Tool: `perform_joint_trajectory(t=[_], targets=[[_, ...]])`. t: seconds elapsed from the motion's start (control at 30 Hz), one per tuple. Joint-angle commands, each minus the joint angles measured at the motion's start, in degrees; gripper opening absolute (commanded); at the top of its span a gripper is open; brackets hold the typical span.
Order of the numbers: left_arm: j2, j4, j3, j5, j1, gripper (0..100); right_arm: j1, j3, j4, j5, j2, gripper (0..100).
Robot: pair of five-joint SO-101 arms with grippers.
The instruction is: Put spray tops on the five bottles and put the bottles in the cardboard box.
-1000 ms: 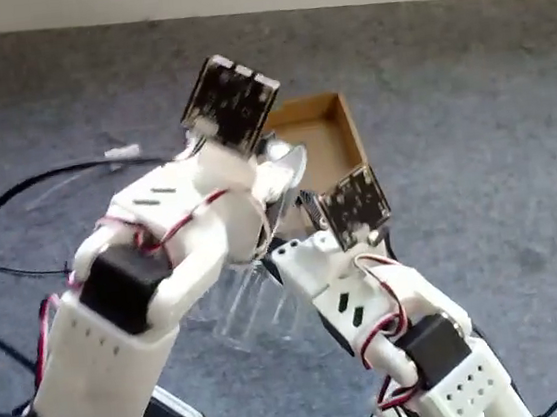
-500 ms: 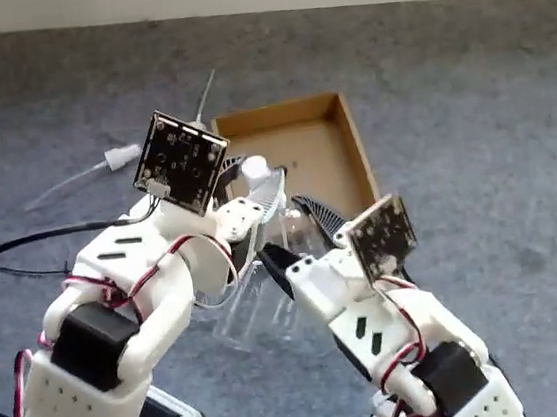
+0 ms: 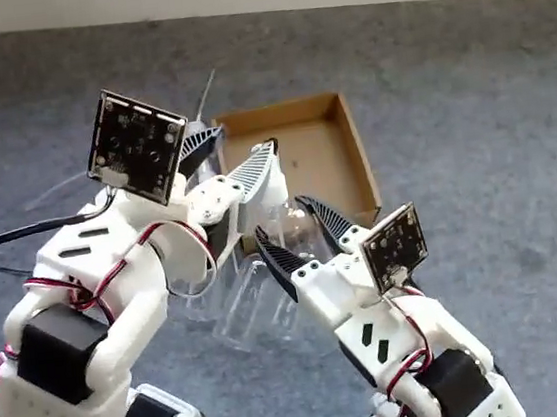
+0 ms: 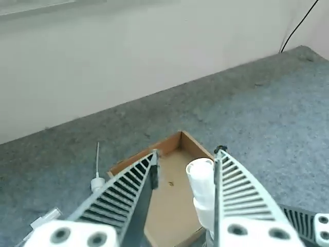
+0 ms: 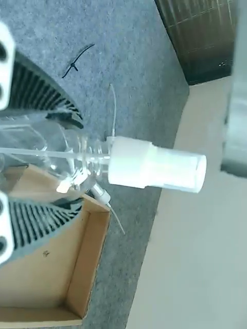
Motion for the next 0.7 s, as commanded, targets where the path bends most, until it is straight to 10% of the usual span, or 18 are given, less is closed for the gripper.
perform_joint_trajectory(t=[0.0, 0.67], targets=[[-0.57, 0.88, -2.95, -0.09, 0.57, 17, 0.66, -0.66, -1.54, -0.44, -0.75, 0.4], [7.16, -1.67, -4.0, -2.81, -2.68, 17, 0.66, -0.66, -1.54, -0.53, -1.19, 0.4]])
